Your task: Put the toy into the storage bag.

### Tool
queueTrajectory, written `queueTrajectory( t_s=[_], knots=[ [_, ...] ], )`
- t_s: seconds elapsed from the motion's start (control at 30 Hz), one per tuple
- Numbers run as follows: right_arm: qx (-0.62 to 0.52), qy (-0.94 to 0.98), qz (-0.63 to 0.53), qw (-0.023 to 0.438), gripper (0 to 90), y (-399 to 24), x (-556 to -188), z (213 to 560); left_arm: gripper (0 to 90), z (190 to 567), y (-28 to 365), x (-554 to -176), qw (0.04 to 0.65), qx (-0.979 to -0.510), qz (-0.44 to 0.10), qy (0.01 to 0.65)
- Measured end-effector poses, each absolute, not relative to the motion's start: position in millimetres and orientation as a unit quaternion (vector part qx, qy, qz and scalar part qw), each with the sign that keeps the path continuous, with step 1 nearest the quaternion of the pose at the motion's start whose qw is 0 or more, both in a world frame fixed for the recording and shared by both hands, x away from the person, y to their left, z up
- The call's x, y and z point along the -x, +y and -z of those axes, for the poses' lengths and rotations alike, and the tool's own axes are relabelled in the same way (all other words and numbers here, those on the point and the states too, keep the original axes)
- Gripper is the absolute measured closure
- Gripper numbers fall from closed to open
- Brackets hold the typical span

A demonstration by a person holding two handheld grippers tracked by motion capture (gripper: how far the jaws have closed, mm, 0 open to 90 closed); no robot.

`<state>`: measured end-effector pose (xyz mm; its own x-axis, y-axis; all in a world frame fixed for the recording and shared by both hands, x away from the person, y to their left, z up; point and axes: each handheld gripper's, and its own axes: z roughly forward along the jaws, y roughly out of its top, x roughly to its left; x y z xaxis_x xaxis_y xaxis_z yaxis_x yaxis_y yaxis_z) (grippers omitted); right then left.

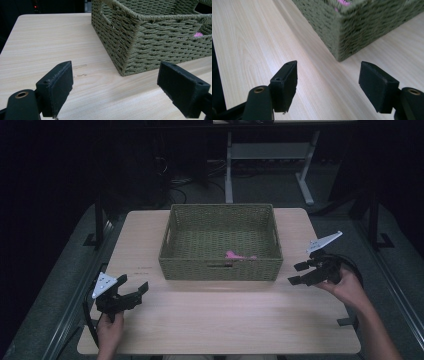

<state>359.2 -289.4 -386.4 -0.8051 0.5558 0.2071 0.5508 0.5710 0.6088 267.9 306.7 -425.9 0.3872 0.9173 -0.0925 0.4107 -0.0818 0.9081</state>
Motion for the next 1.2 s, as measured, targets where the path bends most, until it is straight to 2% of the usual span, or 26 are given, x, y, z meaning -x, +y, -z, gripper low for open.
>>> queueTrajectory(
  t_s=[1.2],
  knots=[
    [-0.358, 0.863, -0.356, -0.004, 29.5, -324.4, -311.7, 441.5, 12.8, 426.9, 305.1, -267.5, 0.471, -0.688, -0.268, 0.483]
  ],
)
